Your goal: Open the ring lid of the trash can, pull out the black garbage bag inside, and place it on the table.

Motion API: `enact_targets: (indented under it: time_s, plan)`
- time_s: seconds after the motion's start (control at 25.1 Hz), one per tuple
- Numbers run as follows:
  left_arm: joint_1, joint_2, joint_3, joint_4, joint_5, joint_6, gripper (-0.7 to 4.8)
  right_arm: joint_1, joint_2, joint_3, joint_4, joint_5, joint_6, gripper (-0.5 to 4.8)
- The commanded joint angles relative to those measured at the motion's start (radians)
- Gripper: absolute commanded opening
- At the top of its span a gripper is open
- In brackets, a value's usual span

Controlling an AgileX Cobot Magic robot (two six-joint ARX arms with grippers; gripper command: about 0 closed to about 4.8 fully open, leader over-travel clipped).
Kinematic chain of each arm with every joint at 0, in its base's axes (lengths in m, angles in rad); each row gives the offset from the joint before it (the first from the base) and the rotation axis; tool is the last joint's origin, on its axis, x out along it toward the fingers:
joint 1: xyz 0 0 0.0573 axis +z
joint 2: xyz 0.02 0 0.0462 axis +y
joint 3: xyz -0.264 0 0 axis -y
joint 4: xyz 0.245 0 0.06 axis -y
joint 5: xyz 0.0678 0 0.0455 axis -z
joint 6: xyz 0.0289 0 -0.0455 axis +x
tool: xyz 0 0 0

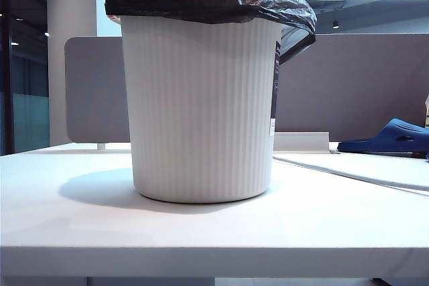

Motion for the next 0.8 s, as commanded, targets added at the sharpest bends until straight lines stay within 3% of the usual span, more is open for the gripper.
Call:
enact_targets:
  time_s: [0.04,0.4,0.56,0.68,0.8]
  plan:
    - [0.001,0.000,0.002,0.006,0.003,0.006,-0.06,0.000,0.000,0.003,0.011,-0.002,0.004,-0.06]
    - [0.001,0.000,0.002,0.006,0.003,0.006,-0.06,0.000,0.000,0.003,0.011,-0.003,0.006,-0.06]
    - [0.001,0.000,0.002,0.007,0.004,-0.011,-0.06,0.000,0.000,0.003,0.013,-0.068,0.222,-0.06]
    - [0.001,0.000,0.002,0.007,0.027,-0.156,-0.06,0.000,0.000,0.003,0.069,-0.119,0.467,-0.05]
    - [0.001,0.000,0.002,0.013,0.030,-0.319,-0.06,0.000,0.000,0.004,0.169,-0.239,0.583,-0.06]
